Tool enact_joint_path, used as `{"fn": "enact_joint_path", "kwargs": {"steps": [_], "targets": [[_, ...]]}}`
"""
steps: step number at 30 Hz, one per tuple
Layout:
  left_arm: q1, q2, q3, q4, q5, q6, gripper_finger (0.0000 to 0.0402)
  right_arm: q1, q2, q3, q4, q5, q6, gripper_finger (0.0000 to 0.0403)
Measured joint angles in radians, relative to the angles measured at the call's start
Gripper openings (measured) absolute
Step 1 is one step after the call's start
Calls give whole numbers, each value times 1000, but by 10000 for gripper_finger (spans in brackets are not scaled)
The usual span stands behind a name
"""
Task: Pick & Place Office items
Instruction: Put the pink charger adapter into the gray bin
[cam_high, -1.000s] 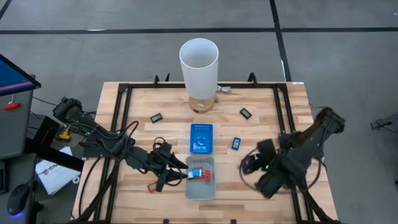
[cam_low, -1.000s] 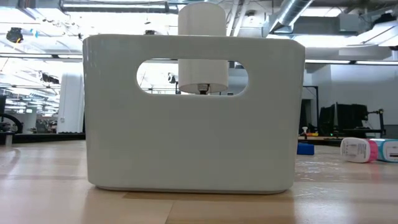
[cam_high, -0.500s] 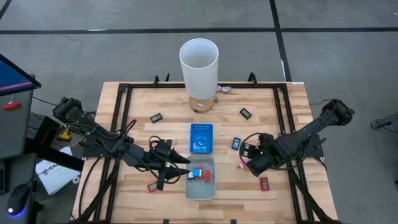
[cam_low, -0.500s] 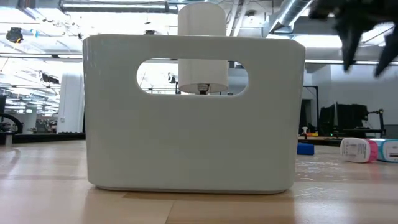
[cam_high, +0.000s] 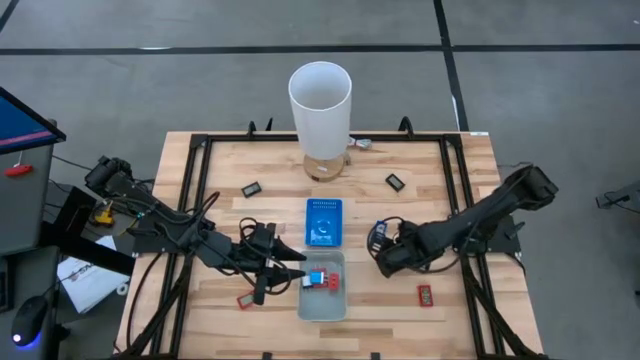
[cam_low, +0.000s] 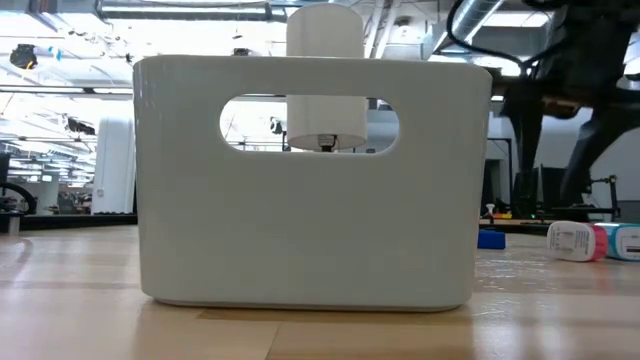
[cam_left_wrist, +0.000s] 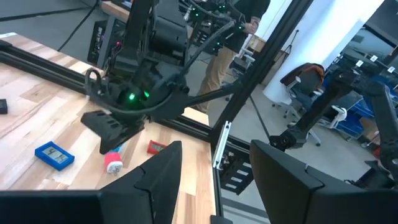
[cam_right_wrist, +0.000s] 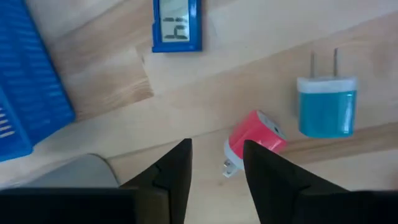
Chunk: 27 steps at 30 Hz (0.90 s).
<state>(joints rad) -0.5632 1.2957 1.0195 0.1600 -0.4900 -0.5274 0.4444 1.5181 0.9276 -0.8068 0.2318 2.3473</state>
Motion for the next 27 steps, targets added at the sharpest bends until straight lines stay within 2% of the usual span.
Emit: {"fn": "enact_joint_path", "kwargs": {"steps": [9,17,27], "targets": [[0,0,0,4,-3,0,186,4,58,0,21,-81,0,187],[0,0,0,4,-3,0,186,-2,58,0,9,-103,2,240],[0,0,0,5,-3,33,186,-17,58,0,12,-103,2,250]]}}
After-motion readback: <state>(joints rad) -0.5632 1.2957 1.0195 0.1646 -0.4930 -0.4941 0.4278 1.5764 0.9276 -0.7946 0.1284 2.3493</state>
